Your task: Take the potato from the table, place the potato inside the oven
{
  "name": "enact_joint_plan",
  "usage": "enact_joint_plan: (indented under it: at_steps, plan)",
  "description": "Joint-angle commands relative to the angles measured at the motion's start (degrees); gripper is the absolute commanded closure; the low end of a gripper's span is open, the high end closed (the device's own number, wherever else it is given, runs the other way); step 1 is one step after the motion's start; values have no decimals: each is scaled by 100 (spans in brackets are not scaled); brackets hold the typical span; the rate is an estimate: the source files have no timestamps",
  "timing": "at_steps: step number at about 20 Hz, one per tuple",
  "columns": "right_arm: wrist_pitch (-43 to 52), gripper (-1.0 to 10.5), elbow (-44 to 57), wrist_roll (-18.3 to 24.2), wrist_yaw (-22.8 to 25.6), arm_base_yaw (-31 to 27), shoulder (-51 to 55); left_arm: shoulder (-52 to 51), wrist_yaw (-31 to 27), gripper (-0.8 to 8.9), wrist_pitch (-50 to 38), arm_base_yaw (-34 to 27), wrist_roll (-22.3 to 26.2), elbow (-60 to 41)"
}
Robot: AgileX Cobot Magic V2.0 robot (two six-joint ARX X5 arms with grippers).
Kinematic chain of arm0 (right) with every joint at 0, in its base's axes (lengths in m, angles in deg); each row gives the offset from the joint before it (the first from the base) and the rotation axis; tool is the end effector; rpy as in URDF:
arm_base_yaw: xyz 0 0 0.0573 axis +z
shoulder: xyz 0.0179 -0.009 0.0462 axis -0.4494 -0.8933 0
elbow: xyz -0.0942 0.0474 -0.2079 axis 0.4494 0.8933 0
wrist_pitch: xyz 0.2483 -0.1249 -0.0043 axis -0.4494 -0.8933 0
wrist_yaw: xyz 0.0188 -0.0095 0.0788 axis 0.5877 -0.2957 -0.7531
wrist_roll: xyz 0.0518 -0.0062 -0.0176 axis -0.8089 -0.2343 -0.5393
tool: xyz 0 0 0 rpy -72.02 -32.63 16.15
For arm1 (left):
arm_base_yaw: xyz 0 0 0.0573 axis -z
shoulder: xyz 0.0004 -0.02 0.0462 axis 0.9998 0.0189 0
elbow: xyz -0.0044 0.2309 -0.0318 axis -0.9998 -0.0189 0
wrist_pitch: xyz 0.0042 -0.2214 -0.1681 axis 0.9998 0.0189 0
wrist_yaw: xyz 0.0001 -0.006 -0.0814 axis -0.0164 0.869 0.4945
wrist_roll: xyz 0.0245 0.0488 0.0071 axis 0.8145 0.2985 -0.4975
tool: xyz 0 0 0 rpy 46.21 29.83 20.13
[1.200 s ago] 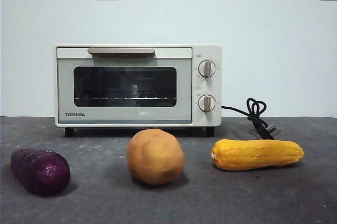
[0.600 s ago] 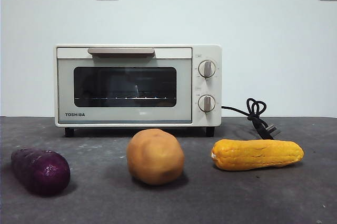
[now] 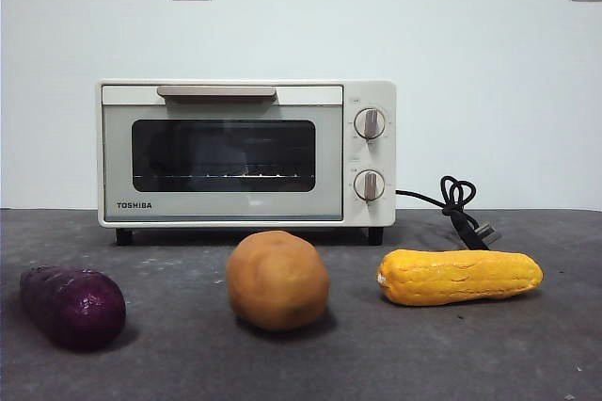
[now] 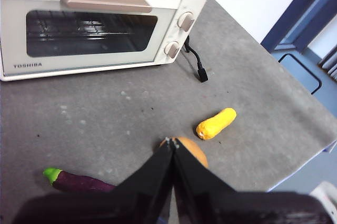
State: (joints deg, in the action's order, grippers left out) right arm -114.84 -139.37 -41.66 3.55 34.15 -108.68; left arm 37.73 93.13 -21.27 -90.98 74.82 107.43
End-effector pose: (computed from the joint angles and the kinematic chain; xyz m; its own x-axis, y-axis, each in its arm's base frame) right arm 0.1634 0.0376 0.3439 0.5513 0.5975 -0.5823 -0.5319 0.7894 0.3064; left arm 0.1338 -0.0143 0.3248 0.7127 -0.5910 -0.3778 0.4798 0.8037 -0.3520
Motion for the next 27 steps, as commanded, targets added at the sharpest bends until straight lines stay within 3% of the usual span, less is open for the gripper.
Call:
enact_joint_plan:
  at_steps: [1, 6, 7, 10, 11, 15, 19, 25, 27]
  plan:
    - [-52, 958, -17, 260, -15, 136, -20, -2, -37, 821, 114, 74, 343, 116]
    - [-52, 934, -17, 247, -15, 247, -20, -2, -48, 821, 153, 138, 387, 118]
    - [-48, 863, -17, 238, -17, 247, -20, -2, -48, 821, 153, 138, 393, 118]
    - [-17, 252, -17, 85, -11, 247, -20, -2, -48, 821, 153, 138, 398, 118]
    - [-17, 219, -17, 59, -11, 247, -20, -2, -48, 821, 153, 138, 398, 118]
    - [-20, 222, -17, 55, -15, 249, -20, 22, -48, 821, -24, 138, 382, 118]
    - [-20, 223, -17, 13, -17, 249, -20, 520, -42, 821, -756, 149, 319, 118]
    - [-20, 223, -17, -11, -13, 249, -20, 2347, -83, 821, -2481, 446, 179, 413]
    - [-20, 223, -17, -48, -13, 249, -20, 3084, -337, 821, -2835, 588, 186, 776]
